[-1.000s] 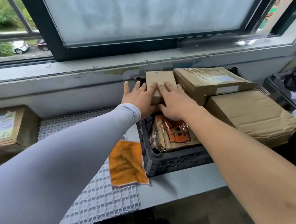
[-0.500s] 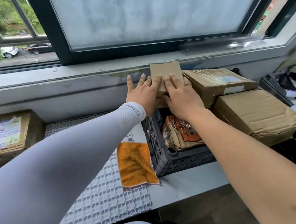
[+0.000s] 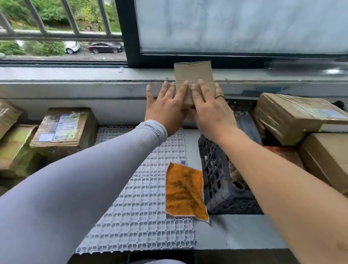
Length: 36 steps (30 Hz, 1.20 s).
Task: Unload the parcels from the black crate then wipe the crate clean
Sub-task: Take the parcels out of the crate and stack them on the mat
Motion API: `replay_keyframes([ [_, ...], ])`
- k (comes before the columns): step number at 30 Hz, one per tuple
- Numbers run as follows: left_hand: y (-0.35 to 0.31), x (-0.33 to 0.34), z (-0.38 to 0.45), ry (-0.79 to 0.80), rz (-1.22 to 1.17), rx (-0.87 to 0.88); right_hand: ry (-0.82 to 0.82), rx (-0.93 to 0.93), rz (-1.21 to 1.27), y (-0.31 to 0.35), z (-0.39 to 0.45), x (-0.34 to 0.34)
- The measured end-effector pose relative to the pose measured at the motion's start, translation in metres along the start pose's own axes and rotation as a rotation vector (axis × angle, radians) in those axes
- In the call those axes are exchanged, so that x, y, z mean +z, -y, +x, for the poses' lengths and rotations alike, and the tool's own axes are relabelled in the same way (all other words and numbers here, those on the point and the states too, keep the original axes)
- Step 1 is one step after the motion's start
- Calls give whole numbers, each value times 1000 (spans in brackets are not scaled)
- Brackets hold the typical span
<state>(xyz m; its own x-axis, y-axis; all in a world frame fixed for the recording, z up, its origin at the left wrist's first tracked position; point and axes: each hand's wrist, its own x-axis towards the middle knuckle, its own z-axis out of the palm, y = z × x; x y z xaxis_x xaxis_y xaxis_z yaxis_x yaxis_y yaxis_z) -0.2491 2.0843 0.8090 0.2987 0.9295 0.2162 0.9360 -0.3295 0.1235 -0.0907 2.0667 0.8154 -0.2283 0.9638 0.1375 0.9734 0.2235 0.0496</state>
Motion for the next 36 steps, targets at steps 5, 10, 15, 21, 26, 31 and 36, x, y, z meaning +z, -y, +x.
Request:
replay_keyframes([
  [5,54,19,-51,76,28,-178,94,-171,59,62,19,55],
  [10,99,40,-110,177,23,-335,186,-275,182,127,6,89],
  [15,136,64,-150,249,50,-376,283,-278,223,177,-10,113],
  [21,185,91,-178,336,2,-351,394,-213,257,228,-17,141],
  [26,222,121,-210,420,-74,-302,515,-91,304,271,-37,163],
  [31,250,141,-233,430,-203,-251,526,109,403,310,-52,177],
  [36,260,139,-228,409,-452,-272,467,199,445,313,-51,174],
])
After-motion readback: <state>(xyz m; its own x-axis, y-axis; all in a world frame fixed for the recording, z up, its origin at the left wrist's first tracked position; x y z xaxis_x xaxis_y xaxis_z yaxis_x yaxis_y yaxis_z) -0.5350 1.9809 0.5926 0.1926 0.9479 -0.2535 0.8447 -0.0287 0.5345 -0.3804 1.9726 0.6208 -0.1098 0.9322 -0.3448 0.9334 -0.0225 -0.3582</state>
